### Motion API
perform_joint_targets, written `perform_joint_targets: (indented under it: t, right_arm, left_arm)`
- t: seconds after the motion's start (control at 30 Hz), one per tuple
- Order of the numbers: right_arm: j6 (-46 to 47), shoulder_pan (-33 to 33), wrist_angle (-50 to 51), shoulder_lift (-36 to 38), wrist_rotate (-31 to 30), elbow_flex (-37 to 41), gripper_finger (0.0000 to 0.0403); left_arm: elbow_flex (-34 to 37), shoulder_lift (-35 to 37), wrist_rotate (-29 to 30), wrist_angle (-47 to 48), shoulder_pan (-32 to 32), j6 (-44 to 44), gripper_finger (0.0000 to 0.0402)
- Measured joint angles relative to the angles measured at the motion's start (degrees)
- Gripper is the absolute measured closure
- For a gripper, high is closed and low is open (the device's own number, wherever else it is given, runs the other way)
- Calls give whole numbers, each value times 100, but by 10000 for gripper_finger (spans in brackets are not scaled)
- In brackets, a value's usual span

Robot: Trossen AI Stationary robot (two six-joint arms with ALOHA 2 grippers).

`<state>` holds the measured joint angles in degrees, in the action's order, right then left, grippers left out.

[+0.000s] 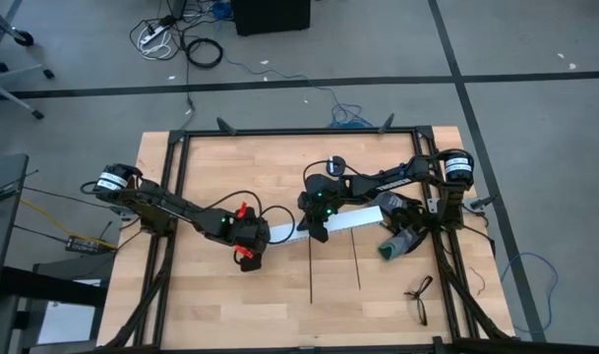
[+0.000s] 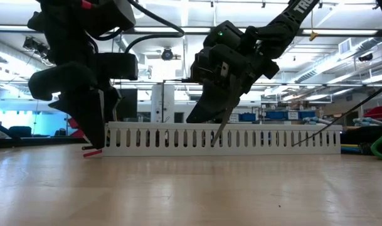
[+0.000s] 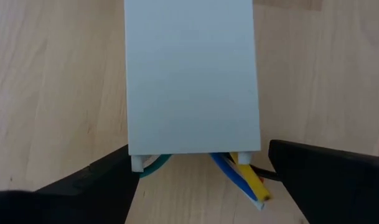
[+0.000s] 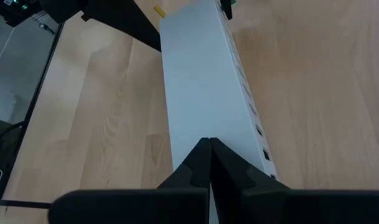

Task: Ziptie cables
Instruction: Close the white cable duct

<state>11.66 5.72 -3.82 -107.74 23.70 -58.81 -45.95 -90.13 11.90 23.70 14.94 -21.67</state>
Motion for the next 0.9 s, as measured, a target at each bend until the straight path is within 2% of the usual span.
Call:
perform_joint_targets:
  t: [0.53,0.77,0.9]
  right_arm:
    - [-22,-4,-35,0,0,2,403]
    - [-49,-4,-139,-2,4,8,403]
    - [-53,-7,-566,50,-57,18,403]
  left_arm:
    - [0,0,6,9,-2,-15,136]
    - [0,0,2,7,-2,-13,147]
    - [0,0,-10,9,0,-13,147]
